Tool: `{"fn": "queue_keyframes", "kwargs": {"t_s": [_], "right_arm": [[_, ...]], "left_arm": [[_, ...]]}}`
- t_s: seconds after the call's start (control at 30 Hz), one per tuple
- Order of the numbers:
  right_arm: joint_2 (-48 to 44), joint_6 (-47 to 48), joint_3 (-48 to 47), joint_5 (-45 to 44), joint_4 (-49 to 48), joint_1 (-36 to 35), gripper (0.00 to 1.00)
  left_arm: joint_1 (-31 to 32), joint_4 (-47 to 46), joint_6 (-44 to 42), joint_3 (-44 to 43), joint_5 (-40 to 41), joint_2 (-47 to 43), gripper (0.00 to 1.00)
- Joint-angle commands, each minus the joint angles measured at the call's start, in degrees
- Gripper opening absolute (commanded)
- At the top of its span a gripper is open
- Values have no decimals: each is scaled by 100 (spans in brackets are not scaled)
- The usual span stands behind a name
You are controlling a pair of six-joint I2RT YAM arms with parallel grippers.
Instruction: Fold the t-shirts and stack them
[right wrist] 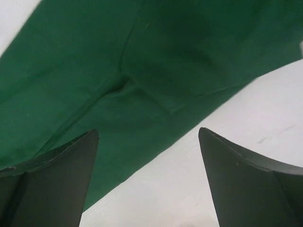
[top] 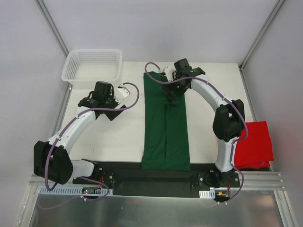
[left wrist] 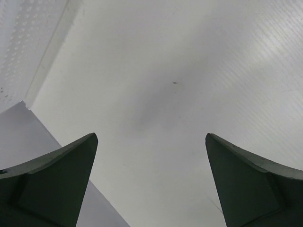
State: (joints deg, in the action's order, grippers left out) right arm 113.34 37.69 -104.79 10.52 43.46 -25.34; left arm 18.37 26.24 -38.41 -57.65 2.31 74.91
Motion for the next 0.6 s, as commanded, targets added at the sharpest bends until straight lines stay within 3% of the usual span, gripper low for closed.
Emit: {"fn": "queue_keyframes", "kwargs": {"t_s": [0.0, 0.13, 0.17, 0.57], "right_arm": [[100, 71, 503, 46, -250, -304, 91], [329, 80, 565, 169, -417, -383, 92], [338, 167, 591, 248, -496, -410, 100], [821, 941, 671, -428, -1103, -937, 96]], "left_arm": [[-272, 109, 176, 16, -468, -547, 99], [-378, 162, 159, 227, -319, -846, 99], [-439, 171, 150, 280, -301, -934, 99], [-870, 391, 317, 737, -494, -1427, 99]]}}
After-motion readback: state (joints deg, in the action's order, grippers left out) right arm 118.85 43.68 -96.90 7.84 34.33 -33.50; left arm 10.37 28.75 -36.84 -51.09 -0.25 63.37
